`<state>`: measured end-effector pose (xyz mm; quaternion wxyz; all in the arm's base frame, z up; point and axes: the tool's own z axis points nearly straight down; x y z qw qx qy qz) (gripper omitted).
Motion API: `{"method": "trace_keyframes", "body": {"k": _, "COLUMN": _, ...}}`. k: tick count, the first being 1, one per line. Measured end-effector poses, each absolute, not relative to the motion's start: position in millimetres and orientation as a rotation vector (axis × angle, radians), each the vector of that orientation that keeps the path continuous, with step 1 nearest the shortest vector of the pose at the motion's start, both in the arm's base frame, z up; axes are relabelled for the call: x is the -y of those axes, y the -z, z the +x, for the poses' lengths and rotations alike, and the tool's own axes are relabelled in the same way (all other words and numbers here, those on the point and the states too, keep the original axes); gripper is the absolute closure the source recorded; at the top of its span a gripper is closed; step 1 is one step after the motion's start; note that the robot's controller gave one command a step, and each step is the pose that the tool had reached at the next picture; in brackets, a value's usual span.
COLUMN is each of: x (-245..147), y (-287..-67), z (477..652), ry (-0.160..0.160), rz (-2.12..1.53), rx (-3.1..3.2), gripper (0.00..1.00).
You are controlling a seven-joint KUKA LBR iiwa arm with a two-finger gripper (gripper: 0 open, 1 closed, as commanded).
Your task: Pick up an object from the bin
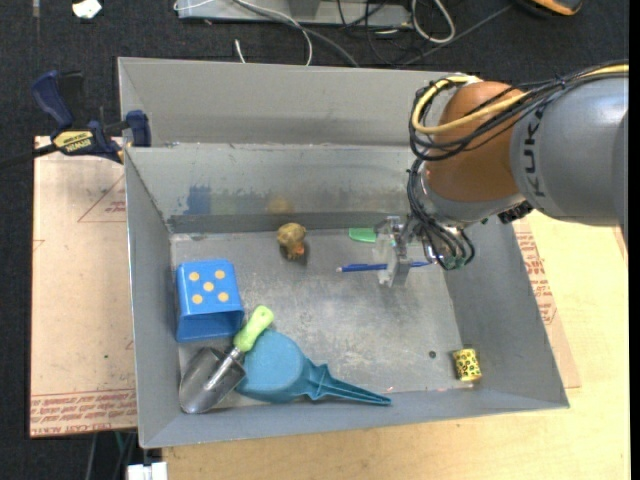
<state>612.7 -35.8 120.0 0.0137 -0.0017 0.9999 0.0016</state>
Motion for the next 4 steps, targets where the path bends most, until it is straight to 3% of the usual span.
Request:
{"method": "trace_keyframes", "body": {"k": 1, "x": 36, "y": -151, "z": 607.8, "ry": -0.005, "rz": -0.021, "rx": -3.114, "gripper": 1.00}}
{"method": "trace_keyframes", "body": {"k": 3, "x": 41, "y": -218, "z": 615.3, "ry": -0.004, "rz": -0.122, "rx": -3.105, "gripper": 1.00}}
{"method": "trace_keyframes", "body": {"k": 4, "x": 43, "y": -166, "z": 631.8, "ry": -0.004, "rz": -0.068, "rx": -3.098, "gripper": 1.00}}
